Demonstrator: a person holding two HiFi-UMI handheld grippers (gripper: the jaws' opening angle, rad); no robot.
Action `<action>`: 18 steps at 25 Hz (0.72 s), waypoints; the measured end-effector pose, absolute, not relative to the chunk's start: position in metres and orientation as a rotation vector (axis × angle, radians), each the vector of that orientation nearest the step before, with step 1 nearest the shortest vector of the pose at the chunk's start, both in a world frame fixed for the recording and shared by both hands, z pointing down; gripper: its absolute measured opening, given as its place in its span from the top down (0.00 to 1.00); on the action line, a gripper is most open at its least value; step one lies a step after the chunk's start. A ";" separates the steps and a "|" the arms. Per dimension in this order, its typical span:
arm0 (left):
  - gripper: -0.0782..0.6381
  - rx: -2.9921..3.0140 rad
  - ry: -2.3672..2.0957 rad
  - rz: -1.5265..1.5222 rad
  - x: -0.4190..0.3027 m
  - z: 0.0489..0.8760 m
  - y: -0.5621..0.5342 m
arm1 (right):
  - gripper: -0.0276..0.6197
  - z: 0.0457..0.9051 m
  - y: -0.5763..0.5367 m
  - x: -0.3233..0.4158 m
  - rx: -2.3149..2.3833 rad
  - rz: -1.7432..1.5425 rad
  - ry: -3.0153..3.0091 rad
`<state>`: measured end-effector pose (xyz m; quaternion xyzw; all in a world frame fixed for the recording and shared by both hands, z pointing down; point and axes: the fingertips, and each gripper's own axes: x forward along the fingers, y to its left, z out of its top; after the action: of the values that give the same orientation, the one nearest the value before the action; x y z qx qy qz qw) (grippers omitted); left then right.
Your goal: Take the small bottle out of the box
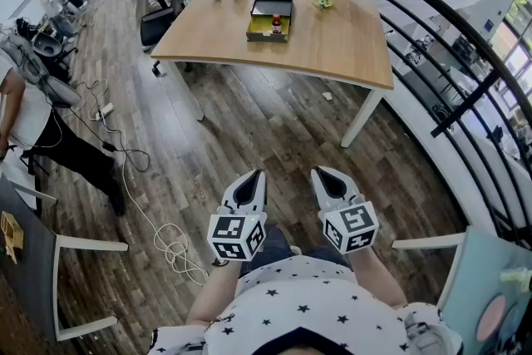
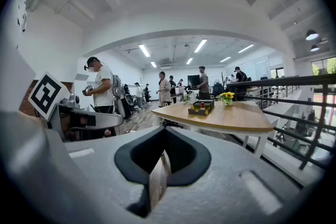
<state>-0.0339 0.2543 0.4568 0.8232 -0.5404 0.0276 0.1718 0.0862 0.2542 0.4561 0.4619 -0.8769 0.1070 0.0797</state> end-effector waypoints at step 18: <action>0.88 2.355 -1.576 0.041 -0.033 0.441 0.289 | 0.95 0.439 0.286 0.085 1.356 0.260 -2.679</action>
<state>-0.0326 0.2885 0.4407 0.8212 -0.5496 0.0144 0.1529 0.0850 0.2862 0.4394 0.4491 -0.8870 0.0861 0.0639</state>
